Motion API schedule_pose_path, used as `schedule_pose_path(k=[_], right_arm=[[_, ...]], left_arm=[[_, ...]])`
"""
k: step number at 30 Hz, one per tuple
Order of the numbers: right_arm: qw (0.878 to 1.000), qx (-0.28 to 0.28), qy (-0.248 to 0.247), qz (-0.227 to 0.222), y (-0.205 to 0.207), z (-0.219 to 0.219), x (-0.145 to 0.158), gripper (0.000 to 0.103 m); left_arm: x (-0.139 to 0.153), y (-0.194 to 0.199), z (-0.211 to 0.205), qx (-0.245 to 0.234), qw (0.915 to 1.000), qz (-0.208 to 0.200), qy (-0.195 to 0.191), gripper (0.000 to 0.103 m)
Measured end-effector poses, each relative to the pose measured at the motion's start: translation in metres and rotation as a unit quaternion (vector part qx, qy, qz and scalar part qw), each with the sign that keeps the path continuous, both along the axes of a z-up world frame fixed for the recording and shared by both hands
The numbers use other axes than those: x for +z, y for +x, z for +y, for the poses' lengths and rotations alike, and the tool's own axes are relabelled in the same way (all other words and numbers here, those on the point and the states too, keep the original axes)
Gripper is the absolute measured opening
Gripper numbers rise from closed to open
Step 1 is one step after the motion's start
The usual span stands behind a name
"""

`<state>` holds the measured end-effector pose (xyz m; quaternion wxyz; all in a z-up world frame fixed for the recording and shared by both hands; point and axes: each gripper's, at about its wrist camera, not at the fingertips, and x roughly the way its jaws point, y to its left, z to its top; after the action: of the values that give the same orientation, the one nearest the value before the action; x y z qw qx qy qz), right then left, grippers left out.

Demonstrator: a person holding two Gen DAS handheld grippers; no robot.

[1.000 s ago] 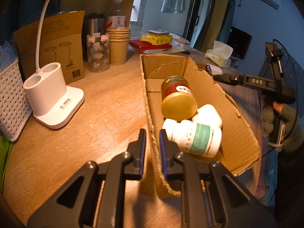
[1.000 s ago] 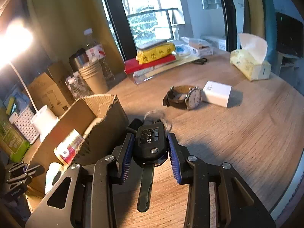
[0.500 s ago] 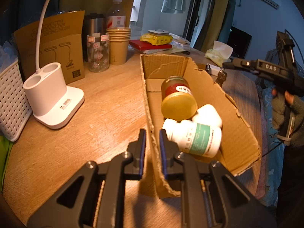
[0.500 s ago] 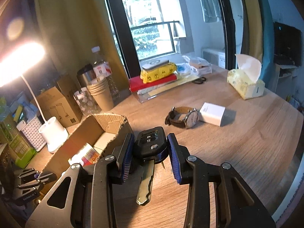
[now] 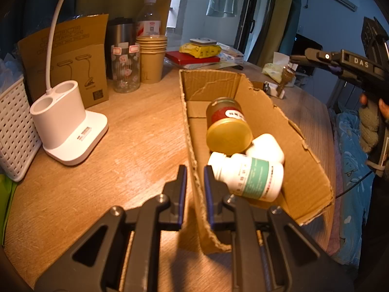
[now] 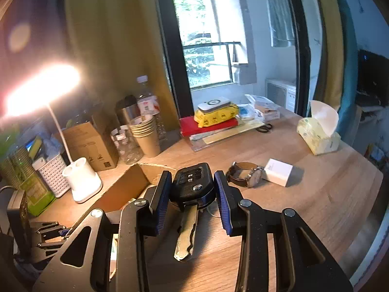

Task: Organize rigid objects
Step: 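Lift the car key and carry it over the box with the right gripper, then lower the car key into the box and open the right gripper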

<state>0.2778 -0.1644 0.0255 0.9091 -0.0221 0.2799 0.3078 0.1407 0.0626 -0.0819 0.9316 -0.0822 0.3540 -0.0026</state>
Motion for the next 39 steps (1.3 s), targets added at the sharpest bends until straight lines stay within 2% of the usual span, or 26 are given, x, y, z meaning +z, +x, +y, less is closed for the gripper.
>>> schedule_pose_path(k=[17,26,39], right_arm=[[0.998,0.057,-0.008,-0.022,-0.018,0.049,0.015,0.038],[0.997,0.074,-0.02,-0.016,-0.013,0.073,0.005,0.038],[0.997,0.061,-0.05,-0.003,0.005,0.091,-0.025,0.038]], left_arm=[[0.0,0.0,0.0,0.0,1.0,0.0,0.001,0.015],[0.0,0.0,0.0,0.0,1.0,0.0,0.001,0.015],[0.0,0.0,0.0,0.0,1.0,0.0,0.001,0.015]])
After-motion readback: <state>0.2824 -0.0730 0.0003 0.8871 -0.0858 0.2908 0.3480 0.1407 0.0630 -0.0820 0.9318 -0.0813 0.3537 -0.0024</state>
